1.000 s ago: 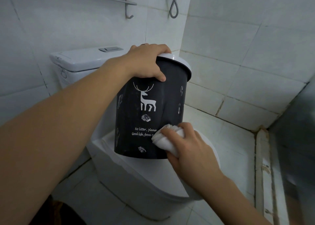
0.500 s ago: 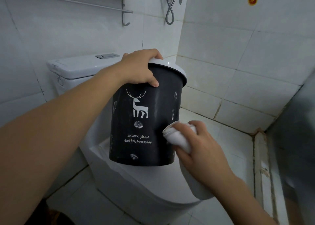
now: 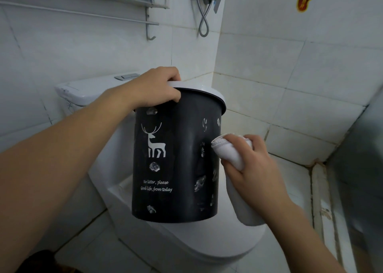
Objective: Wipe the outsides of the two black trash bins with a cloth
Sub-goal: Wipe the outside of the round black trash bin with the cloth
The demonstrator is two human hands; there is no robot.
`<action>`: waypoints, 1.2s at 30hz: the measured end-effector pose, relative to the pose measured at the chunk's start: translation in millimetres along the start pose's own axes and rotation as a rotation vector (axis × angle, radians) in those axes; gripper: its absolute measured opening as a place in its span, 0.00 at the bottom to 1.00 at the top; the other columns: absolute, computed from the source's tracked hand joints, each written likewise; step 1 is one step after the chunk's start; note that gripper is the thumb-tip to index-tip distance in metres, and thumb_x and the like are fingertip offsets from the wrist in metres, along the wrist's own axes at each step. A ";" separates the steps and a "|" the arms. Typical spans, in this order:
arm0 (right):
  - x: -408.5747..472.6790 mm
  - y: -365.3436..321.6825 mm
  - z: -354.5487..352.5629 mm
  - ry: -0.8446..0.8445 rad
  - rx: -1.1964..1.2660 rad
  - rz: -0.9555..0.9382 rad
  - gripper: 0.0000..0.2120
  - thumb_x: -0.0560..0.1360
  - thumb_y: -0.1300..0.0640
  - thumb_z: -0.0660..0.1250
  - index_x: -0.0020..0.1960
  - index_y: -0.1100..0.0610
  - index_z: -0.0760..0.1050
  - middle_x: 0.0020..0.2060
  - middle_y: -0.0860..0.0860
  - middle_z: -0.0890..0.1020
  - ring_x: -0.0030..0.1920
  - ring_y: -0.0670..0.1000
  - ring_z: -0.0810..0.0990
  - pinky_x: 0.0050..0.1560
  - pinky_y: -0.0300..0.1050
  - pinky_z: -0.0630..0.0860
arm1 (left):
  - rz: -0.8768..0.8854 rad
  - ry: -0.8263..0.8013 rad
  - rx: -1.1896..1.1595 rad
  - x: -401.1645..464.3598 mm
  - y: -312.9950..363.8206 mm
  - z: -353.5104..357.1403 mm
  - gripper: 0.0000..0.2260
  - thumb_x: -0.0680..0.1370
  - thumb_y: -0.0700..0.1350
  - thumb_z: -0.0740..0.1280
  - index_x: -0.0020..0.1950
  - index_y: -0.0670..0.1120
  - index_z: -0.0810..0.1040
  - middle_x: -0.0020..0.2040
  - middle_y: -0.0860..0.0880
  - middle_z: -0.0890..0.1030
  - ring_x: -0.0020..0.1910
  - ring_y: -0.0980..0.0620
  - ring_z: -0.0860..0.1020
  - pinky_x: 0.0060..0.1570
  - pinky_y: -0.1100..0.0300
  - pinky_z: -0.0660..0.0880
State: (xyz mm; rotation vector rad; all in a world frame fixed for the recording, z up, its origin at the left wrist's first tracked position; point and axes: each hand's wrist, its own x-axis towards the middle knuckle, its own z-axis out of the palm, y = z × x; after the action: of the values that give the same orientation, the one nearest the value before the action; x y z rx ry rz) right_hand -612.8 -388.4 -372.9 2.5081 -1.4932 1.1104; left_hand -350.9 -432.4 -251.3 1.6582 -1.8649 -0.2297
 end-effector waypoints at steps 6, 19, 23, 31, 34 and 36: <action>11.6 -10.8 -6.0 0.029 -0.040 -0.022 0.19 0.75 0.49 0.67 0.63 0.37 0.68 0.58 0.47 0.69 0.47 0.53 0.75 0.34 0.44 0.69 | 0.042 0.008 0.130 -6.4 10.7 3.5 0.12 0.66 0.55 0.64 0.45 0.52 0.72 0.42 0.50 0.76 0.44 0.46 0.74 0.41 0.55 0.67; 53.4 -33.4 -25.8 0.023 -0.133 -0.089 0.18 0.75 0.50 0.64 0.64 0.38 0.69 0.58 0.48 0.69 0.43 0.51 0.67 0.37 0.44 0.65 | 0.108 -0.026 0.090 -6.8 15.2 -0.2 0.03 0.75 0.43 0.70 0.48 0.49 0.78 0.43 0.53 0.79 0.45 0.53 0.77 0.40 0.59 0.72; 53.5 -37.9 -23.4 -0.036 -0.163 -0.090 0.18 0.76 0.50 0.63 0.64 0.36 0.68 0.59 0.48 0.68 0.48 0.54 0.73 0.38 0.45 0.67 | 0.117 -0.067 0.141 -9.2 22.8 1.6 0.05 0.74 0.44 0.68 0.48 0.52 0.78 0.45 0.51 0.80 0.47 0.49 0.77 0.47 0.55 0.73; 34.8 -33.4 -15.8 -0.093 -0.225 -0.121 0.20 0.74 0.49 0.62 0.65 0.36 0.67 0.60 0.48 0.69 0.50 0.55 0.75 0.35 0.45 0.70 | 0.099 -0.038 0.126 -11.4 24.0 7.5 0.11 0.73 0.49 0.73 0.52 0.58 0.77 0.49 0.55 0.79 0.52 0.49 0.76 0.51 0.56 0.71; 39.8 -33.7 -15.9 -0.071 -0.189 -0.105 0.19 0.75 0.48 0.62 0.65 0.36 0.68 0.60 0.48 0.68 0.50 0.54 0.75 0.36 0.45 0.71 | 0.097 -0.029 0.120 -12.2 25.9 8.8 0.11 0.72 0.49 0.73 0.52 0.58 0.78 0.48 0.55 0.79 0.52 0.50 0.75 0.50 0.56 0.70; 49.4 -35.0 -16.1 -0.024 -0.152 -0.086 0.18 0.76 0.49 0.63 0.64 0.37 0.68 0.60 0.48 0.68 0.49 0.55 0.75 0.37 0.45 0.69 | 0.097 -0.027 0.123 -13.1 27.4 10.0 0.11 0.72 0.49 0.73 0.53 0.57 0.79 0.49 0.55 0.79 0.52 0.50 0.76 0.52 0.56 0.71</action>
State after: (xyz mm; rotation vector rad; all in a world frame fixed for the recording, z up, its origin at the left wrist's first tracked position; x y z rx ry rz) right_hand -580.4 -401.2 -320.8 2.4647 -1.4032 0.9208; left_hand -379.1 -417.4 -249.4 1.6469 -2.0088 -0.0991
